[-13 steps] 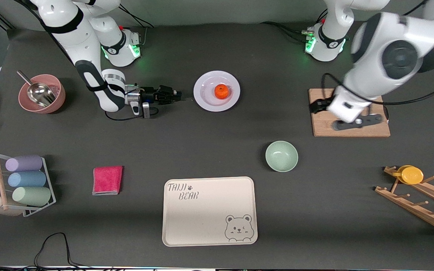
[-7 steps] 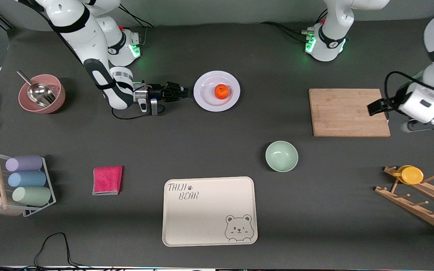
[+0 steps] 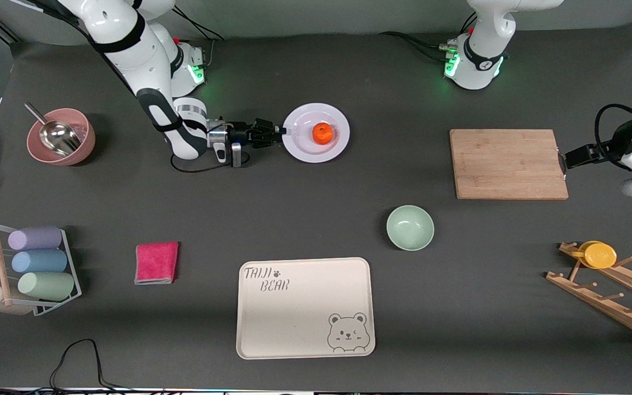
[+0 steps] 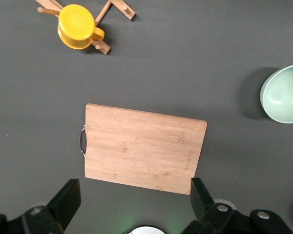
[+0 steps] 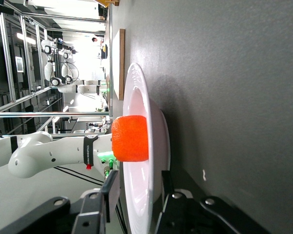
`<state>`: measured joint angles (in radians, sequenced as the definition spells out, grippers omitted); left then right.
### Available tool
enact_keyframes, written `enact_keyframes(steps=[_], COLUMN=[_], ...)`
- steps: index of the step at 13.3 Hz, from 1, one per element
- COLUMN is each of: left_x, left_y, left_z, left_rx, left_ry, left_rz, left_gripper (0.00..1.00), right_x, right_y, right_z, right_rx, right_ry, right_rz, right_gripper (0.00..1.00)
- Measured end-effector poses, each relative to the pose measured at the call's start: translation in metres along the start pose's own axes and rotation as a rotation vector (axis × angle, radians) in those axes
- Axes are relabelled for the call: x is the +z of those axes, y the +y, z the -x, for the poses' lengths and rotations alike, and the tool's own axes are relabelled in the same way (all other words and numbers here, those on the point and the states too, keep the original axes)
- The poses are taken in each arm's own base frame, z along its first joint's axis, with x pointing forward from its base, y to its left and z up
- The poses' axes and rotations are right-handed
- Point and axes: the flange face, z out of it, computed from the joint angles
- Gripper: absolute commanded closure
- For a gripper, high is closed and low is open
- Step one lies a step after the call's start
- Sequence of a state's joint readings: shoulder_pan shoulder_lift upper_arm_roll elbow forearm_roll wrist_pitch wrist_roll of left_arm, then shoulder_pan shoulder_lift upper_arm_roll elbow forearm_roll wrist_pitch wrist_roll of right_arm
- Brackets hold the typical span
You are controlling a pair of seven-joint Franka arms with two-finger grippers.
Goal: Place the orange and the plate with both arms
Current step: 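Grasp the white plate rim with the right gripper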
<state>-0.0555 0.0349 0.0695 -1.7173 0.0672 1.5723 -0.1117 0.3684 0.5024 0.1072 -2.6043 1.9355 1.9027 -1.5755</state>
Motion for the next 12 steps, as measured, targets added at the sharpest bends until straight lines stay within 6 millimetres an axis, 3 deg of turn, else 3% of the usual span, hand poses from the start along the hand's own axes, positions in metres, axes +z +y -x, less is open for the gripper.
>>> enact_keyframes(steps=[1, 2, 3, 4, 12], left_x=[0.002, 0.002, 0.001, 0.001, 0.014], left_y=[0.004, 0.005, 0.005, 0.004, 0.008], left_z=[0.001, 0.001, 0.001, 0.002, -0.007], left_rx=[0.008, 0.009, 0.009, 0.009, 0.016], left_ry=[-0.013, -0.016, -0.017, -0.019, -0.050], left_rz=[-0.003, -0.004, -0.003, -0.004, -0.009], left_gripper=[0.00, 0.00, 0.00, 0.00, 0.00], right_x=[0.002, 0.004, 0.007, 0.011, 0.013], right_y=[0.000, -0.001, -0.002, -0.003, -0.004], right_z=[-0.001, -0.002, -0.003, -0.002, -0.008], right_rx=[-0.002, -0.001, 0.000, 0.001, -0.001], right_ry=[-0.001, 0.003, 0.008, 0.008, 0.020], right_rz=[-0.002, -0.004, -0.008, -0.012, -0.023], right_gripper=[0.59, 0.69, 0.91, 1.00, 1.00])
